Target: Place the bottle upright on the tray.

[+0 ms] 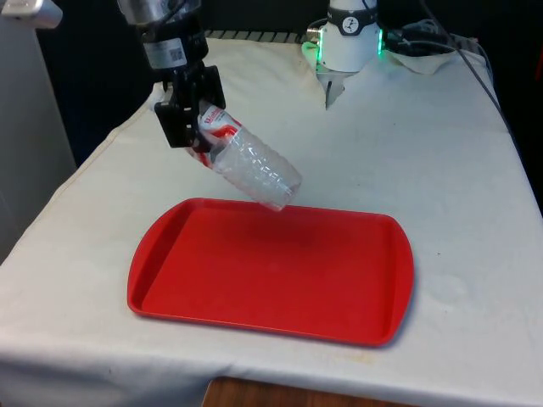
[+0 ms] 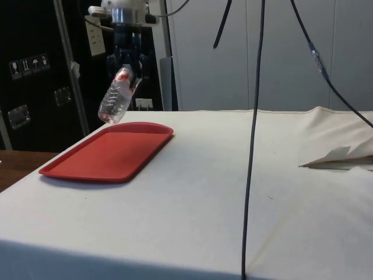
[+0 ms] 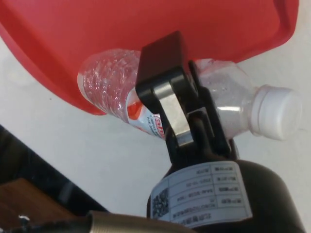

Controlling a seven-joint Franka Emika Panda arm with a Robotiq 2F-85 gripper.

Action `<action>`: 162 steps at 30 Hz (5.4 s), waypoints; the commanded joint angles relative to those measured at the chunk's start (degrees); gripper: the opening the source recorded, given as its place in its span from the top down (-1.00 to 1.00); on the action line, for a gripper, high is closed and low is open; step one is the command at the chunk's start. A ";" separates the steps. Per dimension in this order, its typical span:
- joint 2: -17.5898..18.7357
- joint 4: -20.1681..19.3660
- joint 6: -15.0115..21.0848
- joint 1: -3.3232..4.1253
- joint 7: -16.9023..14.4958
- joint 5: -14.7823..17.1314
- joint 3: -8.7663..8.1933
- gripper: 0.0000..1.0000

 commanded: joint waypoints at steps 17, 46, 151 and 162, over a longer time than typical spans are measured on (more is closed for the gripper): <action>0.29 -0.92 5.84 0.97 -2.23 -4.18 -0.11 1.00; 1.95 0.52 12.26 3.55 4.70 -17.65 1.43 1.00; 13.12 15.93 0.97 8.54 28.65 -57.93 6.70 1.00; 13.18 15.81 1.60 9.40 31.68 -60.28 7.05 1.00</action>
